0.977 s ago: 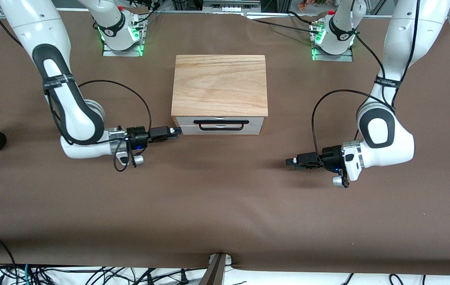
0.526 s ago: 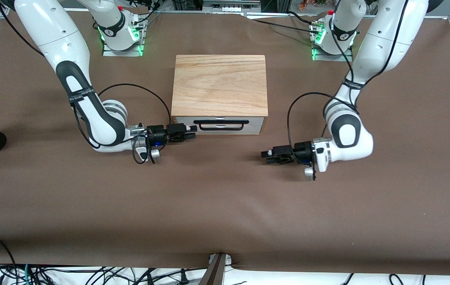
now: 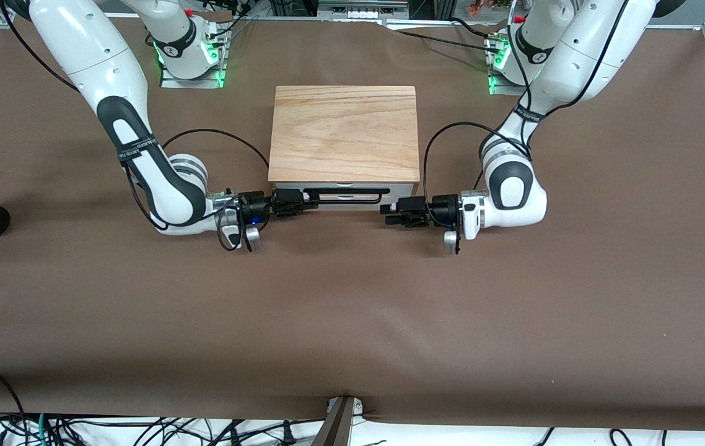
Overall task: Pull top drawer with both arms simultaneously
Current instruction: 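Close the left gripper and the right gripper on the black handle, then pull the handle outward with the left gripper and the right gripper, then keep pulling the handle with both grippers, sliding the drawer out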
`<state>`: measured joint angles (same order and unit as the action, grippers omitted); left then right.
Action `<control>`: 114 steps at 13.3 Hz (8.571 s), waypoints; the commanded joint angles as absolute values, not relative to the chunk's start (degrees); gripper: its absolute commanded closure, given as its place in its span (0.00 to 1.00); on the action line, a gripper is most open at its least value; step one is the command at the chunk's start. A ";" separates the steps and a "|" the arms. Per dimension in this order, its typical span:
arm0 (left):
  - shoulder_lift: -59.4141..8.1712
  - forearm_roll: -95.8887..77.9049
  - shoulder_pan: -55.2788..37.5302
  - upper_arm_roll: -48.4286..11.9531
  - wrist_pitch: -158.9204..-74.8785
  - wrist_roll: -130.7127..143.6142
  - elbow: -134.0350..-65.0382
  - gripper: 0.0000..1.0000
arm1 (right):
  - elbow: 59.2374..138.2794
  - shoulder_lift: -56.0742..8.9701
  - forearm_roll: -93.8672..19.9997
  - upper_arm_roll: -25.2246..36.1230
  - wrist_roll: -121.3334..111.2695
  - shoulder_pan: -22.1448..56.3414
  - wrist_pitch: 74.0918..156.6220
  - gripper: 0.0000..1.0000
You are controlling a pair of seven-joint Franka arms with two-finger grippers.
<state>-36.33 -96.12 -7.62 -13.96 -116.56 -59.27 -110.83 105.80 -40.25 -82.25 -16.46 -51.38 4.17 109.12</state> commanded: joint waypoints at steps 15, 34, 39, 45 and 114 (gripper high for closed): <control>-36.39 -105.56 -5.10 -16.52 -108.28 -76.82 -118.04 0.51 | 106.08 -40.60 -83.50 -17.14 -53.44 4.04 108.98 0.96; -39.11 -111.09 -7.03 -18.02 -108.81 -76.29 -118.65 0.85 | 105.82 -40.78 -85.08 -17.05 -53.35 4.13 109.16 0.96; -39.11 -111.88 -7.03 -17.93 -108.81 -76.20 -119.88 1.00 | 105.03 -41.04 -85.17 -17.05 -52.65 4.13 109.16 0.96; -39.20 -111.36 -7.03 -17.84 -108.81 -76.73 -119.71 1.00 | 102.31 -42.89 -87.10 -16.96 -52.38 4.04 108.98 0.96; -36.21 -103.36 -10.63 -8.00 -107.67 -64.95 -114.79 1.00 | 92.46 -44.38 -89.03 -9.58 -44.21 3.60 101.07 0.98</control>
